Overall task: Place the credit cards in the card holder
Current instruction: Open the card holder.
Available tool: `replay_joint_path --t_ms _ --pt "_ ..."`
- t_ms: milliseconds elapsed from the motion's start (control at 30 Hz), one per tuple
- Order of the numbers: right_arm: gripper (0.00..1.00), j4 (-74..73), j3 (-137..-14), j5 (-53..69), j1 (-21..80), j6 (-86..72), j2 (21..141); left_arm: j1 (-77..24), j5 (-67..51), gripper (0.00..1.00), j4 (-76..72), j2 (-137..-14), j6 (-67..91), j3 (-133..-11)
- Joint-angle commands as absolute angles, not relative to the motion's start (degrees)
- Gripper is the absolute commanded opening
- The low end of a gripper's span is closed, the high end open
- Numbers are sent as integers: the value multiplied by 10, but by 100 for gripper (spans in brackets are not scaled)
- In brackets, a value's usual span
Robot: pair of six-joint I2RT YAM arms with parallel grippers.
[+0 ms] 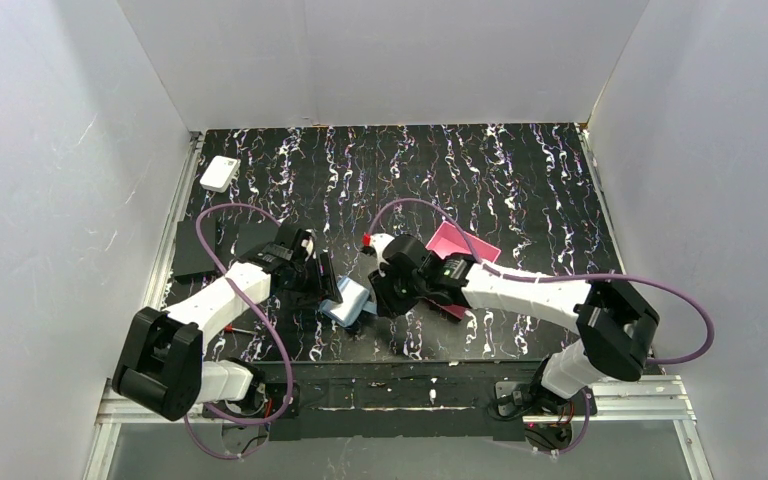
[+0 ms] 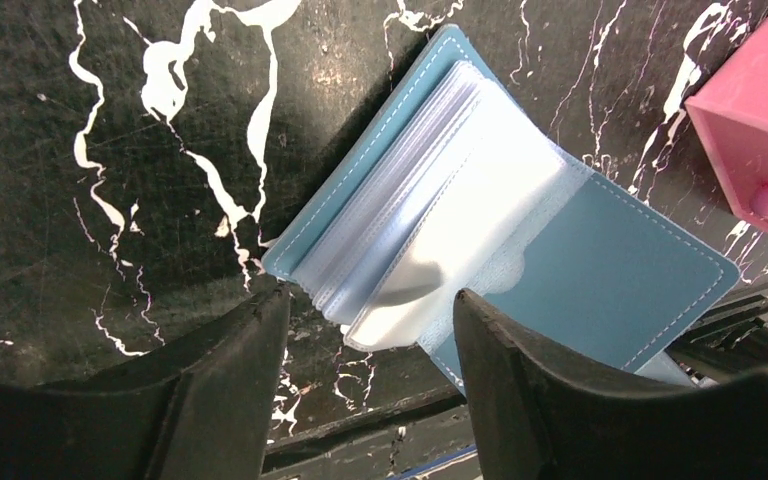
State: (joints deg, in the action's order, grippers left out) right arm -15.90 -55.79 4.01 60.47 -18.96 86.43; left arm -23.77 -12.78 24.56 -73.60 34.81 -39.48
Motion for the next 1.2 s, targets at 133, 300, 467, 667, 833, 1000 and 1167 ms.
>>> replay_joint_path --t_ms 133,300,467,667,833,1000,1167 --pt "49 -196 -674 31 606 -227 859 -240 -125 48 211 -736 342 -377" --pt "53 -154 -712 -17 606 -291 884 -240 -131 41 209 -726 343 -367" --pt "48 -126 -751 -25 606 -340 965 -240 -130 40 211 -709 345 -360" --pt "33 -157 -787 -49 607 -352 1046 -240 -135 40 213 -698 348 -358" --pt "27 -165 -735 -51 617 -341 1025 -240 -131 40 226 -681 354 -361" --pt "23 -93 -625 -21 621 -306 972 -239 -149 49 257 -669 356 -396" --pt "4 -10 -543 -9 621 -282 964 -238 -156 52 266 -660 349 -415"
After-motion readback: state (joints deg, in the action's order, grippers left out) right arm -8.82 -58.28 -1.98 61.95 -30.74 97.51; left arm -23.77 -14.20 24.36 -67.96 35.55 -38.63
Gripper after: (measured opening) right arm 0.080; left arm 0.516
